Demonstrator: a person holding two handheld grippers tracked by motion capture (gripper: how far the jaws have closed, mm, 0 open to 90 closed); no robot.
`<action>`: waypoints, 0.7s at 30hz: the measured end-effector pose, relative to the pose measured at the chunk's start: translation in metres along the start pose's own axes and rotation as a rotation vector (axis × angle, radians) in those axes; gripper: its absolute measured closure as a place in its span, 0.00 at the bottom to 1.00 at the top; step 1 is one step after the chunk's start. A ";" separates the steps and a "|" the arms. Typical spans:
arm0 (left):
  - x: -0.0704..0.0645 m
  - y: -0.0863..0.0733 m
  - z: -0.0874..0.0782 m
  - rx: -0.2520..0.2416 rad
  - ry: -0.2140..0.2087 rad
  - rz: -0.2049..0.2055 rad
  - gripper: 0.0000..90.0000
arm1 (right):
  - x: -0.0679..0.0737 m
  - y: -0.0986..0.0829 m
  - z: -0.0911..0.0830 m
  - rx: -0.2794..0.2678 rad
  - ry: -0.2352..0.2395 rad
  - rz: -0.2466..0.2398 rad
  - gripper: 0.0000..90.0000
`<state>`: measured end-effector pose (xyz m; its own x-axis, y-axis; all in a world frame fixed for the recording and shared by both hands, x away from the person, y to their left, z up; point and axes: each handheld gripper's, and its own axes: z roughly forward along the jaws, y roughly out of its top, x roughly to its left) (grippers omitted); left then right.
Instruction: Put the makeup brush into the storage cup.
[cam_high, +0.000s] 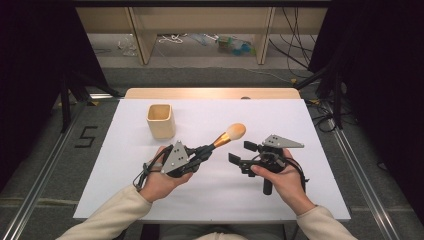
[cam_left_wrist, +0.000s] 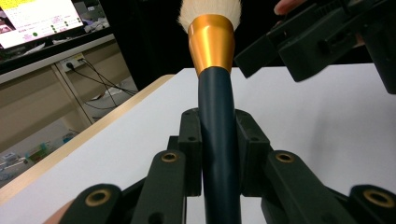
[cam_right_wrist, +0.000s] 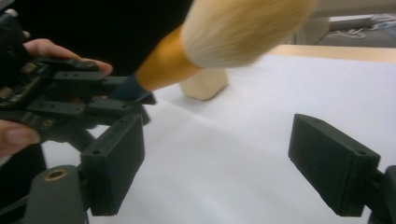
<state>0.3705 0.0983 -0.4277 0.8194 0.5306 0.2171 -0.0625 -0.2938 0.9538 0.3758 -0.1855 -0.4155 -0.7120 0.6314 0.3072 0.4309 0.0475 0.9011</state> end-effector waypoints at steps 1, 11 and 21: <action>0.000 0.000 0.000 0.001 -0.002 -0.001 0.84 | 0.002 -0.001 0.003 -0.008 0.014 0.005 0.23; -0.002 0.001 0.000 -0.010 0.006 0.001 0.84 | 0.016 0.007 0.019 -0.048 0.092 0.076 0.27; -0.003 0.000 0.003 -0.008 0.016 0.001 0.84 | 0.018 0.010 0.029 -0.073 0.097 0.128 0.31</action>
<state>0.3693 0.0946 -0.4291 0.8099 0.5432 0.2214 -0.0678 -0.2882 0.9552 0.3835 -0.1512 -0.4104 -0.7058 0.5507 0.4456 0.4827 -0.0866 0.8715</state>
